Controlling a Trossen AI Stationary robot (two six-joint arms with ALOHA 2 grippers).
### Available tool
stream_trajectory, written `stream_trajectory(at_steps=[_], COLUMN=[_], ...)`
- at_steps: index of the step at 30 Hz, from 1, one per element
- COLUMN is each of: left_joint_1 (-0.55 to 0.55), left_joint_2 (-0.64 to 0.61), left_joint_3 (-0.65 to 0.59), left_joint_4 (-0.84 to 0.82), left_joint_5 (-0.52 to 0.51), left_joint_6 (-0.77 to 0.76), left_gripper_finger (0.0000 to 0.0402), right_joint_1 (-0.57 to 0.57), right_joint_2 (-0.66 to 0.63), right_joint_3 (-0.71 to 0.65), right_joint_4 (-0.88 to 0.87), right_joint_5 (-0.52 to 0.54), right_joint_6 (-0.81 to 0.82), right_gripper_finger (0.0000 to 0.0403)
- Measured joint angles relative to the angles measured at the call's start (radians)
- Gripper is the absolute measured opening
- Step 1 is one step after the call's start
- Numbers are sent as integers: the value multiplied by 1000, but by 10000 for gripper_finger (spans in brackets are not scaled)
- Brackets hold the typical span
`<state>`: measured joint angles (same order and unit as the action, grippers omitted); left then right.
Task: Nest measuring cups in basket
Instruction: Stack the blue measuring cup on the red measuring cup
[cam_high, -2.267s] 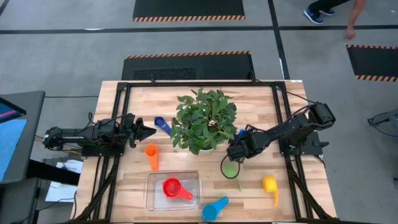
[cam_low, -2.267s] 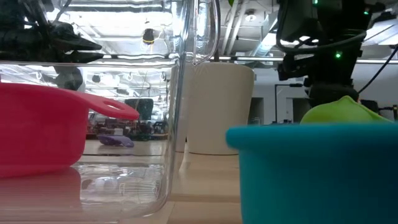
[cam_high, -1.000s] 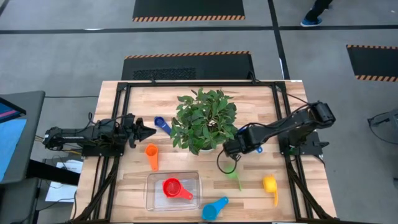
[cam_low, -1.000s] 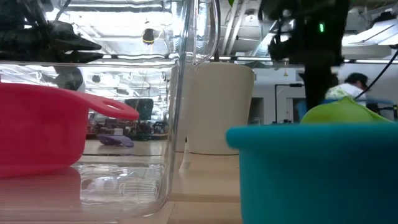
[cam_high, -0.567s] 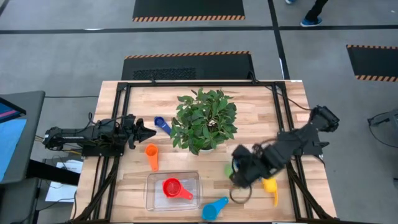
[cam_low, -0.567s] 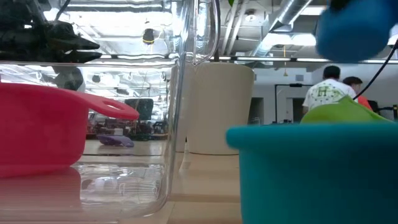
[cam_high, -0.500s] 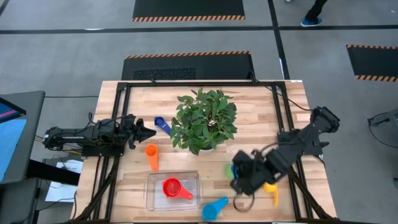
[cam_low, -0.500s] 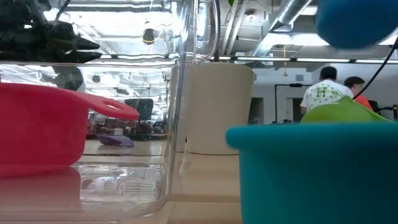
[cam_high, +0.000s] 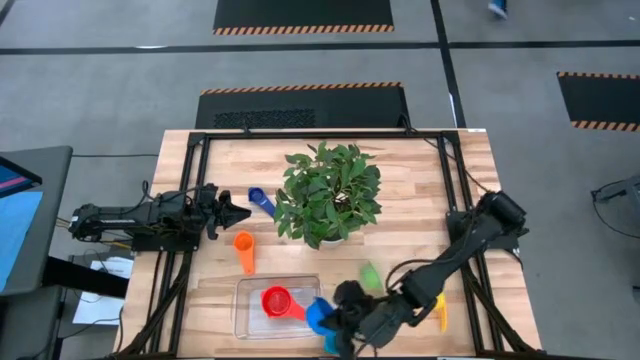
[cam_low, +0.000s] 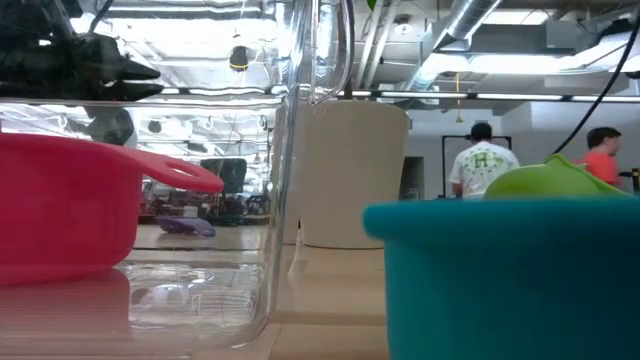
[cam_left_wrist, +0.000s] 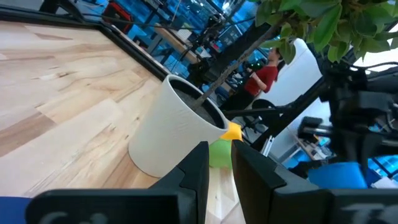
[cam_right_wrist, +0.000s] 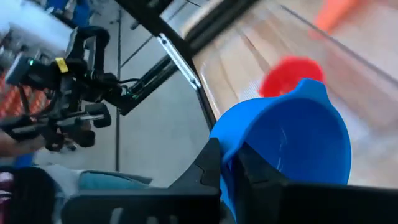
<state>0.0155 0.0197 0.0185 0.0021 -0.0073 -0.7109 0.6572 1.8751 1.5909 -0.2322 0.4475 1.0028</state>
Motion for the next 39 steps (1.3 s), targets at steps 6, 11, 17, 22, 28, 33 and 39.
stream_trajectory(at_steps=[6, 11, 17, 22, 28, 33, 39], left_joint_1=[0, 0, 0, 0, 0, 0, 0], left_joint_2=[0, 0, 0, 0, 0, 0, 0], left_joint_3=[0, 0, 0, 0, 0, 0, 0], left_joint_4=[0, 0, 0, 0, -1, -1, -1], left_joint_5=[-3, -4, -4, -4, -3, -3, -3], left_joint_6=[0, 19, 18, 18, 17, 16, 15], left_gripper_finger=[59, 59, 59, 59, 59, 59, 59], right_joint_1=[-57, -93, -112, -133, -168, -175, -174], right_joint_2=[97, 196, 331, 430, 507, 521, 510], right_joint_3=[155, 268, 404, 519, 598, 609, 611], right_joint_4=[-2, -7, -28, -57, -116, -155, -246], right_joint_5=[1, -4, -8, -8, -83, -99, -107], right_joint_6=[-283, -411, -464, -512, -459, -418, -369], right_gripper_finger=[18, 18, 18, 18, 18, 18, 18])
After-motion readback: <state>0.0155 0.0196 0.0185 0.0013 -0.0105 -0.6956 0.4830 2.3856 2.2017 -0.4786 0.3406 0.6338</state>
